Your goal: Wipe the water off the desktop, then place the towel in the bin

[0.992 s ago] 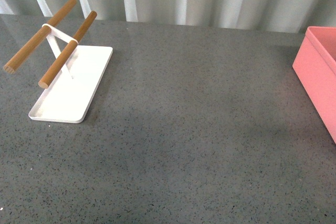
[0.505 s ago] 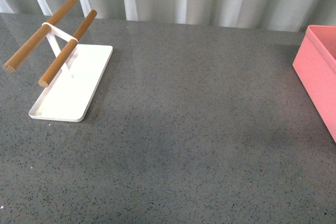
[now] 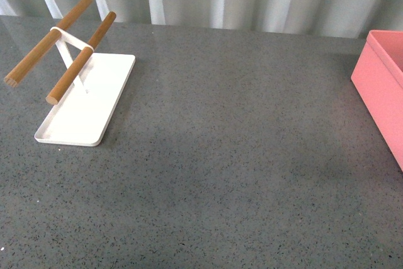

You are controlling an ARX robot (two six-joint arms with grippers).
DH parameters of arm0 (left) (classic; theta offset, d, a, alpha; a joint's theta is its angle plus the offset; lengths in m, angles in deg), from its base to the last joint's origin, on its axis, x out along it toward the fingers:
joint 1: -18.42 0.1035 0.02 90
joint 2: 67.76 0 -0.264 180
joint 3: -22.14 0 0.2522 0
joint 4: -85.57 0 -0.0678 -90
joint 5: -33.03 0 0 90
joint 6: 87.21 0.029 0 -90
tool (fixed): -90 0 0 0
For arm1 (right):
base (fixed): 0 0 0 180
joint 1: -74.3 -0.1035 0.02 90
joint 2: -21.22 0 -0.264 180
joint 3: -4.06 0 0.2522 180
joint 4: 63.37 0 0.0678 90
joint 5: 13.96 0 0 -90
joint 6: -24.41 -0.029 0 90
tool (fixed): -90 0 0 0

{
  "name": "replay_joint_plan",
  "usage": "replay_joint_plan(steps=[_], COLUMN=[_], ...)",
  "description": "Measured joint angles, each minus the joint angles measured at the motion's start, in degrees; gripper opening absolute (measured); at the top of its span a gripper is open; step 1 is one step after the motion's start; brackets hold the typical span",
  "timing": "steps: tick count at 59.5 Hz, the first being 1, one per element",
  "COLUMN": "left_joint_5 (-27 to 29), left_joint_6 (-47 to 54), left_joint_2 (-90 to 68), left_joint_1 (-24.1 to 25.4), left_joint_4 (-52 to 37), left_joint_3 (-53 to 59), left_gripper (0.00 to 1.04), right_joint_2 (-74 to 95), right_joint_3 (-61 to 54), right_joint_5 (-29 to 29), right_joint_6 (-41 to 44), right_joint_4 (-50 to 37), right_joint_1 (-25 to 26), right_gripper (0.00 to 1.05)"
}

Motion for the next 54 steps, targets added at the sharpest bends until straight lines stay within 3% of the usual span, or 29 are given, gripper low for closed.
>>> replay_joint_plan(steps=[5, 22, 28, 39, 51, 54], left_joint_5=[0.0, 0.0, 0.0, 0.0, 0.0, 0.0], left_joint_6=[0.0, 0.0, 0.0, 0.0, 0.0, 0.0], left_joint_2=[0.0, 0.0, 0.0, 0.0, 0.0, 0.0], left_joint_1=[0.0, 0.0, 0.0, 0.0, 0.0, 0.0], left_joint_4=[0.0, 0.0, 0.0, 0.0, 0.0, 0.0], left_joint_3=[0.0, 0.0, 0.0, 0.0, 0.0, 0.0], left_gripper=[0.98, 0.98, 0.98, 0.98, 0.98, 0.98], right_joint_2=[-6.4, -8.4, -8.4, -8.4, -8.4, -8.4], right_joint_3=[0.0, 0.0, 0.0, 0.0, 0.0, 0.0], right_joint_5=[0.0, 0.0, 0.0, 0.0, 0.0, 0.0], right_joint_6=[0.0, 0.0, 0.0, 0.0, -0.1, -0.2], right_joint_4=[8.1, 8.6, 8.6, 8.6, 8.6, 8.6], right_joint_1=[0.0, 0.0, 0.0, 0.0, 0.0, 0.0], right_gripper=[0.03, 0.04, 0.3, 0.64, 0.99, 0.98])
